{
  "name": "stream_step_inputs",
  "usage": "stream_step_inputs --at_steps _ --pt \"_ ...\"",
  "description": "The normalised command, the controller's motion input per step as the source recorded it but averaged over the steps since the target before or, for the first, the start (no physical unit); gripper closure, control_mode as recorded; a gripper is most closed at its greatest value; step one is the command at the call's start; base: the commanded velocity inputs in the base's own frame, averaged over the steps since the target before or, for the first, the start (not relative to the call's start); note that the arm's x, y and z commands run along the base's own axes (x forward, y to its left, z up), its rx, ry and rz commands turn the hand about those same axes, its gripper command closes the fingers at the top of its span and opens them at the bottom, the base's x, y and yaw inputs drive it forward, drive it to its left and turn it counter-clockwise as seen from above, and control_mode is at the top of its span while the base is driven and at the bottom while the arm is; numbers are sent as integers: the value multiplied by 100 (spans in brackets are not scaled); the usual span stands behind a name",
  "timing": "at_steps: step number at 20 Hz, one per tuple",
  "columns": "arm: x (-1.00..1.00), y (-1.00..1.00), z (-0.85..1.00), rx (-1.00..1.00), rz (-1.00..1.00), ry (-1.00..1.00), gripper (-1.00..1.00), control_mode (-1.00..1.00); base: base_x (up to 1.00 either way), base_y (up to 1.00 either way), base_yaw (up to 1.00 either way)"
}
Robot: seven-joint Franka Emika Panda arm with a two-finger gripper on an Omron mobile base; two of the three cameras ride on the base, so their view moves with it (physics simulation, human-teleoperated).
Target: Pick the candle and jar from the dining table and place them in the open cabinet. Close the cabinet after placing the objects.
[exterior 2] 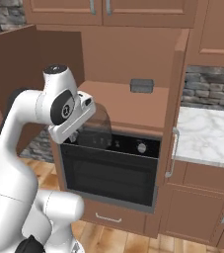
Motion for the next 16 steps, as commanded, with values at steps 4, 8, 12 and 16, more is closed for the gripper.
stream_step_inputs --at_steps 4,8,12,16 --pt "0 0 0 0 0 0 100 100 35 1 -9" --pt "0 0 0 0 0 0 100 100 1 0 0" --pt "0 0 0 0 0 0 100 100 0 0 0" --pt "0 0 0 0 0 0 100 100 0 0 0"
